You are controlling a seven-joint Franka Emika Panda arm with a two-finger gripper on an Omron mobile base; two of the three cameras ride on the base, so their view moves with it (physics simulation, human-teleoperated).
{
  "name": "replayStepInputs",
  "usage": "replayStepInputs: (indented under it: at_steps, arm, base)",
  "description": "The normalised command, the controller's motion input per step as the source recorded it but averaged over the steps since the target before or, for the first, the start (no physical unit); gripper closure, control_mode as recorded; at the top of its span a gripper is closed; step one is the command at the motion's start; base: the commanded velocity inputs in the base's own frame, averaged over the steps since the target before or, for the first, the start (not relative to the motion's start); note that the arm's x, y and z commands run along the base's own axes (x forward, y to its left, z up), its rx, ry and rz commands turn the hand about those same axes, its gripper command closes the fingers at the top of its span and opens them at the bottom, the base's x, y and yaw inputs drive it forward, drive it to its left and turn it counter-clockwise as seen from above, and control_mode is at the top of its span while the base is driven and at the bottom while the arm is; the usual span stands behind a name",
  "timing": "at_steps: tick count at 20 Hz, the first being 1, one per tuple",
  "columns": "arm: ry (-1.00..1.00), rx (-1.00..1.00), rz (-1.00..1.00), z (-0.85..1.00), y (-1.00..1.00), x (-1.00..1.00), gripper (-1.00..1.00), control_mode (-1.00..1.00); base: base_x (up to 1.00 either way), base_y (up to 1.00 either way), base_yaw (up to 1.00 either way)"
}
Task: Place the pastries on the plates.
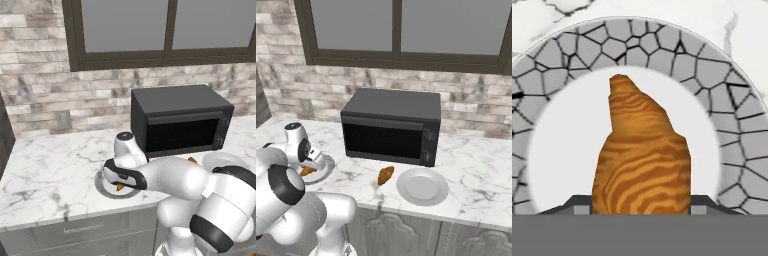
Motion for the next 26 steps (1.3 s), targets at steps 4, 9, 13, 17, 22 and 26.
replayStepInputs:
  at_steps: [4, 9, 13, 17, 22, 26]
  arm:
    - [0.00, 0.00, 0.00, -0.05, 0.00, 0.00, -1.00, -1.00]
    - [0.00, 0.00, 0.00, -0.01, 0.00, 0.00, -1.00, -1.00]
    - [0.07, 0.02, -0.07, 0.21, -0.16, 0.00, -1.00, -1.00]
    - [0.12, 0.04, 0.00, 0.90, -0.24, -0.01, -1.00, -1.00]
    - [0.05, 0.03, 0.06, 0.81, -0.56, -0.01, -1.00, -1.00]
    - [0.01, 0.01, 0.14, 0.16, -0.95, 0.00, -1.00, -1.00]
  base:
    - [0.00, 0.00, 0.00]
    - [0.00, 0.00, 0.00]
    - [0.00, 0.00, 0.00]
    - [0.00, 0.00, 0.00]
    - [0.00, 0.00, 0.00]
    - [0.00, 0.00, 0.00]
